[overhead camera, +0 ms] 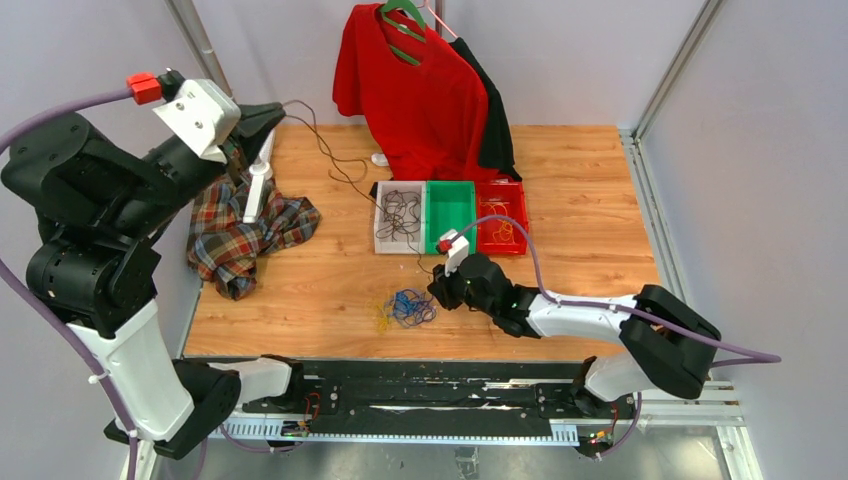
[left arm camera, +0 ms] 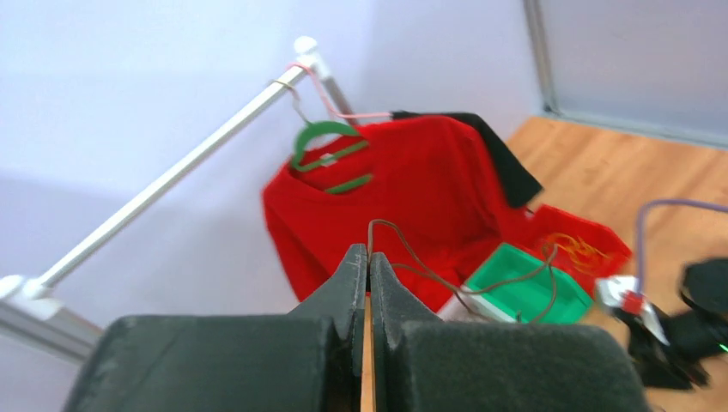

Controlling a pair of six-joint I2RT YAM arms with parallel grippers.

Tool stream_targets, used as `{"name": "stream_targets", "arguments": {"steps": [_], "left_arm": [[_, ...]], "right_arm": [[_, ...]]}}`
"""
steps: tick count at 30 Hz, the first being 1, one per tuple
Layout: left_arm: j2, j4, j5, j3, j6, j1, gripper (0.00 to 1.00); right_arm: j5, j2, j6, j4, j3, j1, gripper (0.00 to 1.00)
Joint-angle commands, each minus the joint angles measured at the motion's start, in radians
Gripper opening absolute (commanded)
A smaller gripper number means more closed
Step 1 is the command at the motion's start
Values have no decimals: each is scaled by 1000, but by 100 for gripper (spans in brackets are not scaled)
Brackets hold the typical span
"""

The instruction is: Untangle the cables

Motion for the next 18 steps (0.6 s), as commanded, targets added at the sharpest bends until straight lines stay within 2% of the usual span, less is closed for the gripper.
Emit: {"name": "stream_targets", "arguments": {"steps": [1,3,5,8,12,15,18], "left_arm": [[-45,267,-162,-36,-26,-5,0],[-84,380,-207,-113,-27,-4,1],[-94,413,-213,-140,-26,-4,0],[-83,427,-261,-158,-39,-4,0],[-112,558,-362,-273,-37,-4,0],[-97,575,-357,-288,-30,-5,0],[-83,606,-373,-291,-54,-4,0]], "right_arm": [[44,-38,-25,-29,-19,-21,22],[45,-47,-21,-27,-30,-24,22],[44,-61,-18,-27,-40,-26,24],[31,-84,-20,-22,-59,-26,34],[23,-122,-14,-9,-94,-25,46],[27,-152,-12,-9,-114,-26,48],[40,-175,-15,-24,-125,-29,46]]}}
